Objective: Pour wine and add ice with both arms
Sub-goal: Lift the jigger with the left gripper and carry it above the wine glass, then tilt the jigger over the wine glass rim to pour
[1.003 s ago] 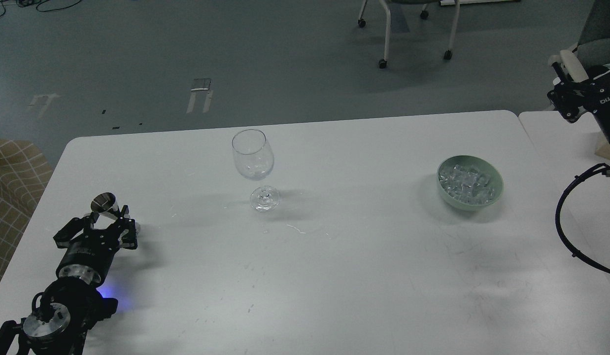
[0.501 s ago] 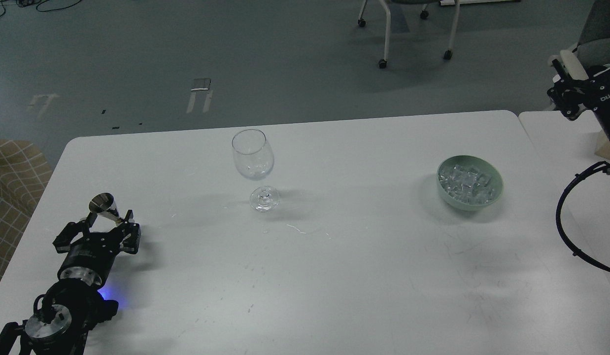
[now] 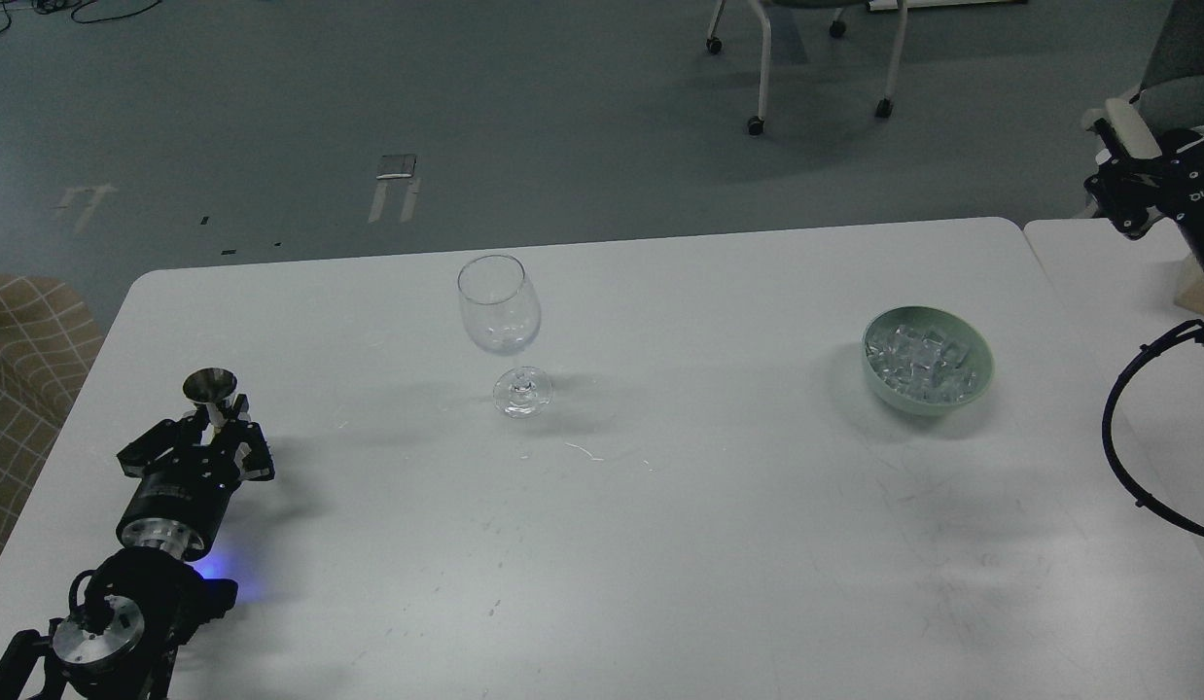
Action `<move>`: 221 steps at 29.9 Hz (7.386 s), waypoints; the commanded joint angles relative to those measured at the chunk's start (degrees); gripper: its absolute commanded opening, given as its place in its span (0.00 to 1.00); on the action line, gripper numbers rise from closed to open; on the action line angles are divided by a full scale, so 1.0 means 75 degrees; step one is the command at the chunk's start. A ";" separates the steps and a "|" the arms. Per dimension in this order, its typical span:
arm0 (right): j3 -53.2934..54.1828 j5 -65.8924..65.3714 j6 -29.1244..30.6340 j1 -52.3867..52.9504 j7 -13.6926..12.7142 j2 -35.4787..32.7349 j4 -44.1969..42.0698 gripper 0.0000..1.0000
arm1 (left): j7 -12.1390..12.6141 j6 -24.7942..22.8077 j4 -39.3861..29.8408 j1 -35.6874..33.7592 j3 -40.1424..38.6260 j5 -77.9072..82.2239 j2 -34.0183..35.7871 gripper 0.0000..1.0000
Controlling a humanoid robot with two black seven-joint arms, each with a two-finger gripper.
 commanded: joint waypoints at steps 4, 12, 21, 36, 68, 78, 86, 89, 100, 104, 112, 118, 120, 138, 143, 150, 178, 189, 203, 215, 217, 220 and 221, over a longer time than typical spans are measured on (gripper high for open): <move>-0.0010 0.0000 -0.0023 0.0012 0.0000 -0.0054 -0.0011 1.00 | 0.0008 -0.0091 0.0002 -0.0004 -0.0020 0.0023 -0.0010 0.23; -0.0010 0.0000 -0.0034 0.0000 0.0000 -0.0089 -0.0011 1.00 | 0.0008 -0.0220 -0.0045 -0.0015 -0.0114 -0.0012 0.0002 0.10; -0.0010 0.0000 -0.0034 0.0000 0.0000 -0.0101 -0.0011 1.00 | 0.0055 -0.0677 -0.0348 0.0102 -0.0138 -0.0058 0.0037 0.05; -0.0021 0.0000 -0.0011 -0.0187 0.0000 -0.0055 0.0001 1.00 | 0.0125 -0.0490 -0.2188 0.0992 0.0038 -0.0035 0.0049 0.04; 0.0014 -0.0011 0.0001 -0.0316 0.0012 -0.0089 -0.0093 1.00 | 0.0511 0.0167 -0.2541 -0.0777 0.1983 0.0129 0.0752 0.00; 0.0014 0.0000 -0.0023 -0.0258 0.0012 -0.0066 -0.0081 1.00 | 0.0781 0.0331 -0.1793 -0.1642 0.2462 0.0235 0.0400 0.00; 0.0002 0.0000 -0.0011 -0.0234 0.0012 -0.0066 -0.0128 1.00 | 0.0781 0.0390 -0.1592 -0.2113 0.2628 0.0246 0.0389 0.00; 0.0002 -0.0011 -0.0011 -0.0234 0.0012 -0.0054 -0.0128 1.00 | 0.0758 0.0390 -0.1580 -0.2125 0.2640 0.0316 0.0389 0.00; 0.0002 -0.0011 -0.0011 -0.0269 0.0012 -0.0054 -0.0128 1.00 | 0.0781 0.0308 -0.1404 -0.2382 0.2640 0.0938 0.0459 0.00; 0.0002 -0.0011 -0.0011 -0.0269 0.0012 -0.0054 -0.0128 1.00 | 0.0933 0.0343 -0.1439 -0.2476 0.2640 0.0949 0.0448 0.00; 0.0002 -0.0011 -0.0011 -0.0269 0.0012 -0.0043 -0.0116 1.00 | 0.0910 0.0343 -0.1404 -0.2698 0.2955 0.1042 0.0494 0.00; 0.0002 -0.0011 -0.0011 -0.0234 0.0012 -0.0054 -0.0140 1.00 | 0.0828 0.0249 -0.1404 -0.2793 0.3226 0.1664 0.0506 0.00; 0.0002 -0.0011 -0.0011 -0.0257 0.0012 -0.0043 -0.0163 1.00 | 0.0863 0.0249 -0.1393 -0.2804 0.3226 0.1676 0.0518 0.00; 0.0002 0.0000 -0.0011 -0.0257 0.0012 -0.0019 -0.0128 1.00 | 0.0922 0.0074 -0.1381 -0.2945 0.3249 0.1840 0.0938 0.00; 0.0002 0.0000 -0.0011 -0.0269 0.0012 -0.0019 -0.0140 1.00 | 0.0922 -0.0067 -0.1381 -0.2945 0.3249 0.2016 0.1068 0.00; 0.0002 0.0000 -0.0011 -0.0269 0.0012 -0.0019 -0.0128 1.00 | 0.0922 -0.0032 -0.1463 -0.2968 0.3249 0.2295 0.1033 0.00; -0.0009 -0.0011 0.0083 -0.0281 0.0024 -0.0078 -0.0128 1.00 | 0.0992 -0.0173 -0.1392 -0.2992 0.3249 0.3351 0.1057 0.00; 0.0002 -0.0011 0.0083 -0.0304 0.0012 -0.0054 -0.0151 1.00 | 0.0992 -0.0196 -0.1392 -0.3062 0.3249 0.3855 0.1068 0.00; 0.0002 0.0000 0.0083 -0.0293 0.0024 -0.0054 -0.0151 1.00 | 0.0969 -0.0536 -0.1404 -0.3203 0.3214 0.4758 0.1080 0.00; 0.0002 0.0000 0.0095 -0.0293 0.0024 -0.0066 -0.0140 1.00 | 0.0922 -0.0583 -0.1392 -0.3273 0.3237 0.4852 0.1514 0.00; 0.0002 0.0000 0.0083 -0.0293 0.0024 -0.0054 -0.0140 1.00 | 0.0922 -0.0618 -0.1392 -0.3285 0.3237 0.4980 0.1560 0.00; 0.0002 0.0000 0.0095 -0.0293 0.0024 -0.0054 -0.0128 1.00 | 0.0945 -0.0933 -0.1392 -0.3285 0.3237 0.5191 0.1631 0.00; 0.0002 0.0000 0.0095 -0.0293 0.0024 -0.0043 -0.0128 1.00 | 0.0945 -0.0946 -0.1392 -0.3285 0.3237 0.5215 0.1631 0.00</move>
